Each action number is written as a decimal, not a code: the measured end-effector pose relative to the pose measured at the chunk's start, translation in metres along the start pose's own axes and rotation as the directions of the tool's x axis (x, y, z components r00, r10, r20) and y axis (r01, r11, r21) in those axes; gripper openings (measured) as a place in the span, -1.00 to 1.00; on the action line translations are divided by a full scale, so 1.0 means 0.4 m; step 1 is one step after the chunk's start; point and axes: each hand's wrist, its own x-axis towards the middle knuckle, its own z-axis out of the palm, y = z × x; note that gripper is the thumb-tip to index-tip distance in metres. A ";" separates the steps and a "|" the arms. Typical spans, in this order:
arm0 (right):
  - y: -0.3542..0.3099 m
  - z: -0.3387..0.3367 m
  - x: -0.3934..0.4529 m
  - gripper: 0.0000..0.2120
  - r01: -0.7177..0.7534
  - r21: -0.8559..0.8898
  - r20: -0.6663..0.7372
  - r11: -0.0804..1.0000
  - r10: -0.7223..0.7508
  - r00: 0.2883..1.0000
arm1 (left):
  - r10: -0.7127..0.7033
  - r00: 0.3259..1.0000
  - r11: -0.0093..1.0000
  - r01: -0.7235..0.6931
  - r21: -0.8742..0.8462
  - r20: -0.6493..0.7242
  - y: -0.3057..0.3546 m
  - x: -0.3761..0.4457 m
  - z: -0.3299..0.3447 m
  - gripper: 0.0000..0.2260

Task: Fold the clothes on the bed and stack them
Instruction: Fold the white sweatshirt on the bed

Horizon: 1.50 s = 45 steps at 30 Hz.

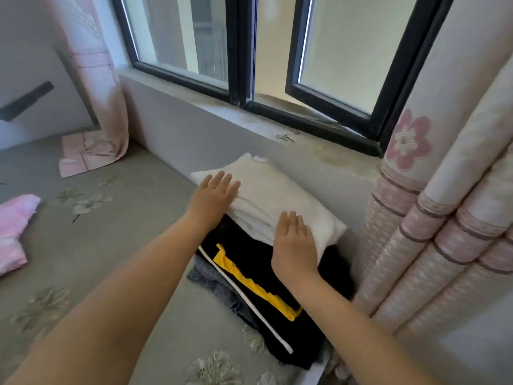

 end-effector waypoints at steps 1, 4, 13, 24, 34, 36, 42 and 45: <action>-0.002 0.077 0.027 -0.38 0.002 0.017 0.091 1.000 -0.004 0.996 | -0.026 0.994 1.000 0.027 -0.009 0.103 0.013 0.016 0.077 -0.40; 0.041 0.284 0.096 -0.37 -0.021 0.057 0.328 0.998 0.001 0.945 | -0.001 0.903 0.994 0.048 -0.098 0.430 0.072 0.047 0.293 -0.36; 0.203 0.428 0.329 -0.54 0.172 0.079 -0.018 0.982 -0.171 0.985 | 0.116 0.935 0.904 0.040 -0.425 0.336 0.131 0.067 0.539 -0.54; 0.280 0.520 0.379 -0.46 0.143 0.041 0.225 0.989 -0.148 0.963 | 0.062 0.928 0.892 0.112 -0.437 0.366 0.244 0.052 0.595 -0.51; -0.206 0.443 0.312 -0.62 0.516 0.218 0.014 0.828 -0.531 0.847 | -0.435 0.774 0.756 0.591 -0.281 0.459 -0.068 -0.240 0.560 -0.58; -0.379 0.463 0.260 -0.57 0.579 0.289 0.096 0.762 -0.625 0.775 | -0.523 0.715 0.699 0.671 -0.246 0.464 -0.155 -0.360 0.560 -0.59; -0.839 0.521 0.074 -0.53 0.713 0.343 0.093 0.612 -0.777 0.623 | -0.745 0.525 0.519 0.844 -0.137 0.412 -0.395 -0.758 0.571 -0.58; -1.024 0.555 -0.007 -0.54 0.737 0.319 0.135 0.596 -0.798 0.587 | -0.788 0.423 0.425 0.899 -0.102 0.447 -0.501 -0.983 0.609 -0.58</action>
